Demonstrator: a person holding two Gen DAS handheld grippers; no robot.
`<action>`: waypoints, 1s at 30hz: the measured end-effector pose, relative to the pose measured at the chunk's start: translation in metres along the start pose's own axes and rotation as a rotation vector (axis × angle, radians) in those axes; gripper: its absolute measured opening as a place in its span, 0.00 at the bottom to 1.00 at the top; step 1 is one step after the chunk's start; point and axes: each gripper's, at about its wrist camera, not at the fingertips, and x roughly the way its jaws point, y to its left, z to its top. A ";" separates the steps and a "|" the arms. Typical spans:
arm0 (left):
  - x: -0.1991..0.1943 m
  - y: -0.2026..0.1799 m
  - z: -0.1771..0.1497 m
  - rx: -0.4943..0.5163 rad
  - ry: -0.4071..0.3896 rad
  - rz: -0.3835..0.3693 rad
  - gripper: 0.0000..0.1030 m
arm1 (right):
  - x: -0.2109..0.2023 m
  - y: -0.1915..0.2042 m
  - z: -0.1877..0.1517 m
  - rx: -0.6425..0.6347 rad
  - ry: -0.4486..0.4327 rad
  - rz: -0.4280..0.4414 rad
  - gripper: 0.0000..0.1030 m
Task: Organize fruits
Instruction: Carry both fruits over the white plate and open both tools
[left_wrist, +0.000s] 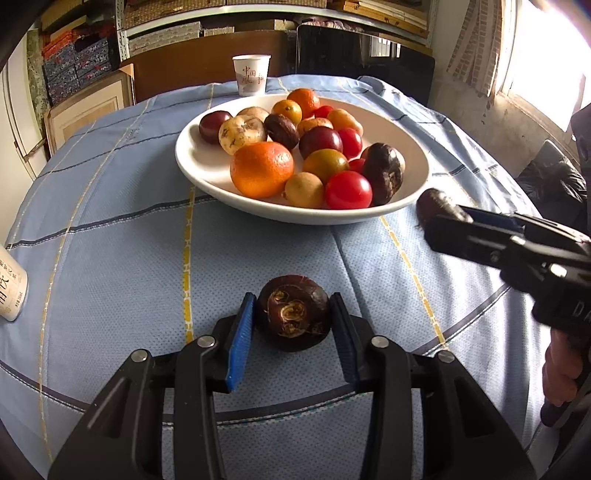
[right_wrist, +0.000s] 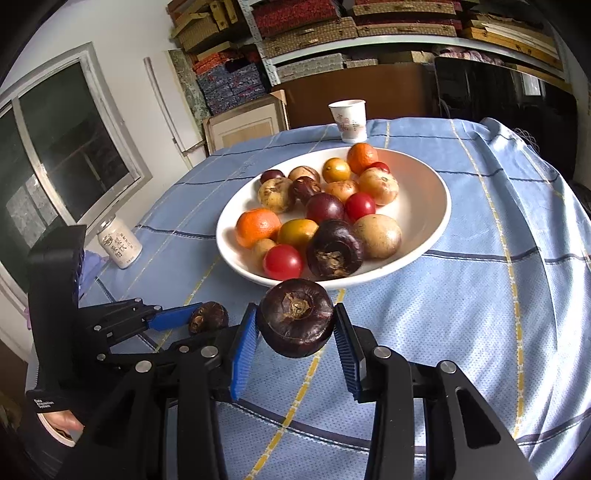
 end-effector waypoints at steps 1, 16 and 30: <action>-0.002 -0.001 0.000 0.003 -0.009 0.001 0.39 | 0.000 0.002 0.000 -0.009 -0.005 0.009 0.40; -0.042 0.018 0.067 -0.147 -0.269 0.012 0.39 | -0.014 -0.032 0.030 0.135 -0.283 -0.032 0.40; 0.020 0.016 0.137 -0.136 -0.242 0.074 0.42 | 0.030 -0.060 0.074 0.132 -0.287 -0.103 0.45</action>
